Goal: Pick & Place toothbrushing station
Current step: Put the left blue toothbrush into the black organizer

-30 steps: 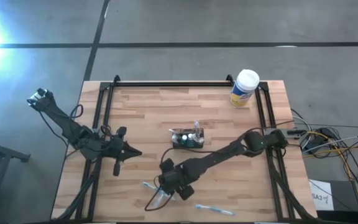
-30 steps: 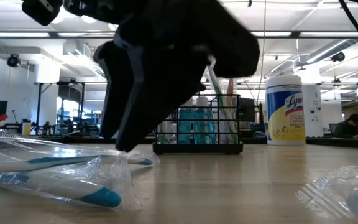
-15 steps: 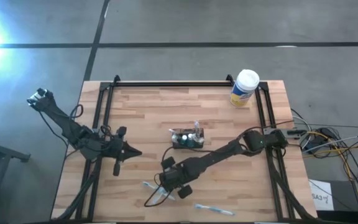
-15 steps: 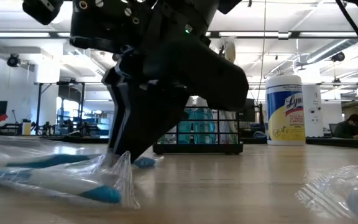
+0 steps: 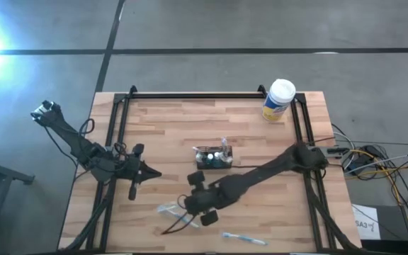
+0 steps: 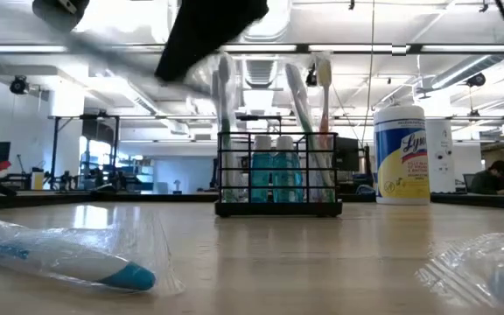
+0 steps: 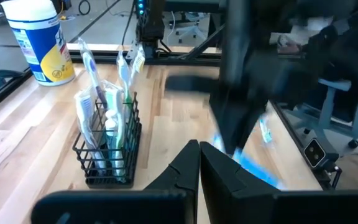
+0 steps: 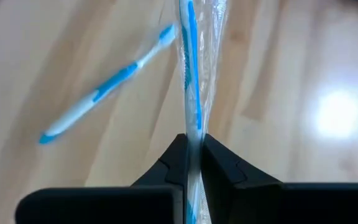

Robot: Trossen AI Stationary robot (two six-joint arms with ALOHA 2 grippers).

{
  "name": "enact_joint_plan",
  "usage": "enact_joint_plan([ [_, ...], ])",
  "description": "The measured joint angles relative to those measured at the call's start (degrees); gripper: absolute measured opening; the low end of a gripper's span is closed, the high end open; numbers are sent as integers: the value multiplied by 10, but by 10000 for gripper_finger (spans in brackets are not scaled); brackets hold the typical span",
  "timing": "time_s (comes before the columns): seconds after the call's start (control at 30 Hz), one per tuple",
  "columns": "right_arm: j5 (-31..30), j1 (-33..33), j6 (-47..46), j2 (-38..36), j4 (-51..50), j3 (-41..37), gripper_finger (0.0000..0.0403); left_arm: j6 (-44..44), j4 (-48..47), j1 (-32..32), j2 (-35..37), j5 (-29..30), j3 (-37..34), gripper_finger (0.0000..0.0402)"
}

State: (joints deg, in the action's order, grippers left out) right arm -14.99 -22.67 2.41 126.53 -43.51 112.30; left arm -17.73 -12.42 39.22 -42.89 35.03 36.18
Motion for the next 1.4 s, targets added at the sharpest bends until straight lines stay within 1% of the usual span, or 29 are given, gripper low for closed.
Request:
enact_joint_plan([
  [0.1, -21, -12, 2, -68, 48, -59, 19, 6, 0, 0, 0, 0, 0, 16],
  [0.2, -30, -18, 5, -151, 152, -161, 19, 8, 0, 0, 1, -6, 0, 16],
  [0.27, -28, -20, 9, -207, 252, -247, 19, 12, -1, 0, 0, -11, 0, 16],
  [0.37, 12, -18, 14, -287, 439, -386, 19, 18, -1, 0, 0, -11, 0, 16],
  [0.43, 32, -10, 14, -327, 576, -477, 18, 27, -1, 0, 0, -11, 0, 16],
  [0.53, 47, 7, 8, -357, 743, -591, 18, 38, 7, 0, -1, -11, 0, 16],
  [0.6, 47, 16, 7, -359, 843, -651, 18, 45, 38, 0, -7, -9, -3, 16],
  [0.67, 46, 23, 6, -351, 928, -695, 18, 61, 84, 0, -19, -3, -10, 16],
  [0.73, 49, 27, 6, -342, 998, -728, 18, 89, 132, -1, -41, 9, -17, 16],
  [0.8, 49, 30, 3, -325, 1046, -747, 18, 123, 170, -5, -66, 25, -18, 16],
  [0.93, 43, 30, 6, -307, 1107, -771, 19, 192, 254, -12, -114, 80, -17, 16],
  [1.0, 46, 32, 10, -303, 1115, -777, 21, 241, 312, -14, -134, 86, -18, 16],
  [1.1, 45, 38, 9, -308, 1120, -779, 22, 295, 401, -21, -161, 73, -19, 17],
  [1.2, 43, 40, 15, -309, 1123, -779, 22, 303, 475, -38, -177, 45, -23, 17],
  [1.3, 48, 39, 20, -309, 1124, -777, 23, 281, 495, -63, -184, 19, -27, 17],
  [1.4, 46, 40, 34, -309, 1125, -775, 23, 248, 500, -96, -189, -40, -27, 25],
])
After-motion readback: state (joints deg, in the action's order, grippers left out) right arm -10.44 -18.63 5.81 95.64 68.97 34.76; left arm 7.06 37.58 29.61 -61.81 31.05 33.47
